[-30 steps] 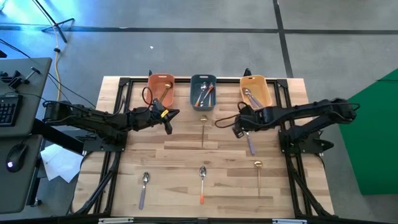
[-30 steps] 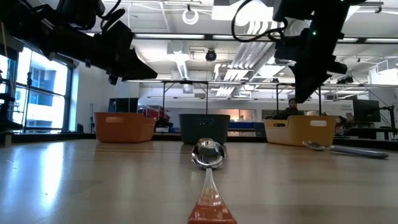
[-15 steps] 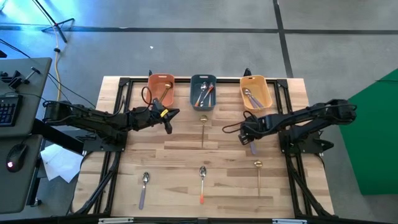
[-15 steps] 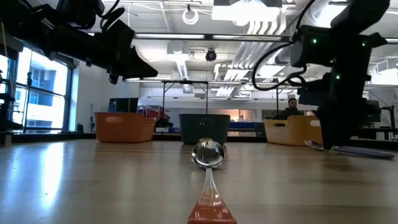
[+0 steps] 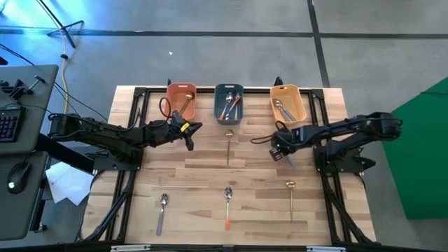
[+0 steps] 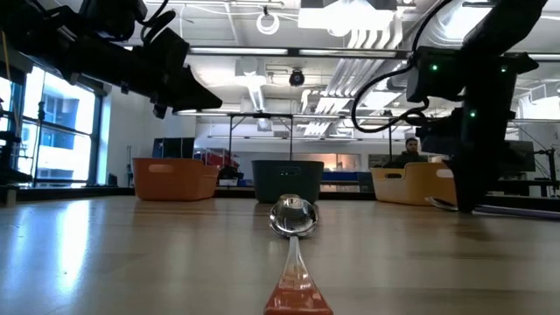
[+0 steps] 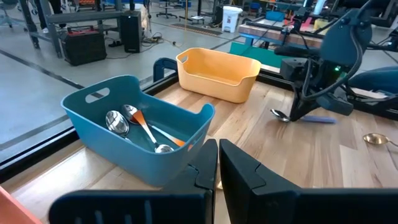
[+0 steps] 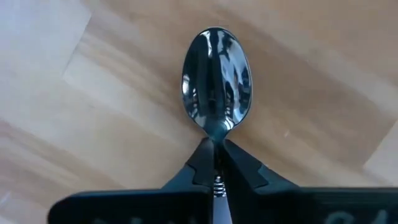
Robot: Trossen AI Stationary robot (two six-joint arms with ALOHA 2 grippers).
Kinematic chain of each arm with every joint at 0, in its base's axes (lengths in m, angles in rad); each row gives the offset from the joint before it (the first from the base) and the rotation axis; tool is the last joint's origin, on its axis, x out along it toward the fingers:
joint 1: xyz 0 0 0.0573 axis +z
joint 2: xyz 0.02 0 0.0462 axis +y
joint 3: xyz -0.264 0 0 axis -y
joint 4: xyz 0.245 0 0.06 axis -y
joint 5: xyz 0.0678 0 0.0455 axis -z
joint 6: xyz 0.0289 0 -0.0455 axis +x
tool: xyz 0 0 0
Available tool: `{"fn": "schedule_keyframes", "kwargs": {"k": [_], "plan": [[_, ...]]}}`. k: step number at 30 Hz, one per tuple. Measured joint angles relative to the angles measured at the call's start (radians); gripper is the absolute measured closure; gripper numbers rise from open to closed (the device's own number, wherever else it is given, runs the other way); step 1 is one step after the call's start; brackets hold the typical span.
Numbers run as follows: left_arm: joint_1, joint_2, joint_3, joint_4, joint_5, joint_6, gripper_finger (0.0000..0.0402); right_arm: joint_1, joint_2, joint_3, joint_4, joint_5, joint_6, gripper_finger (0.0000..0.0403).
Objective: Sort silverware by color (type)
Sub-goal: Put the purple spoon into the yellow bin
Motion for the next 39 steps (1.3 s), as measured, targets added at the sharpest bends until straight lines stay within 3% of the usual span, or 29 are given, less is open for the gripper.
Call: {"fn": "schedule_keyframes", "kwargs": {"k": [11, 16, 20, 24, 28, 39], "plan": [[0.000, 0.000, 0.000, 0.000, 0.016, 0.000, 0.0394, -0.057, 0.001, 0.236, -0.079, 0.041, -0.178, 0.0399], [0.000, 0.000, 0.000, 0.000, 0.016, -0.002, 0.0394, -0.242, 0.000, 0.430, -0.251, 0.067, -0.332, 0.0399], [0.000, 0.000, 0.000, 0.000, 0.016, -0.008, 0.0394, -0.444, 0.000, 0.526, -0.257, 0.067, -0.484, 0.0399], [0.000, 0.000, 0.000, 0.000, 0.016, -0.008, 0.0394, -0.628, 0.025, 0.539, -0.222, 0.040, -0.611, 0.0399], [0.000, 0.000, 0.000, 0.000, 0.016, -0.008, 0.0394, -0.742, 0.114, 0.496, -0.133, -0.037, -0.702, 0.0399], [0.002, 0.000, 0.000, 0.000, 0.016, -0.007, 0.0394, -0.832, 0.382, 0.489, -0.053, -0.080, -0.749, 0.0399]]}}
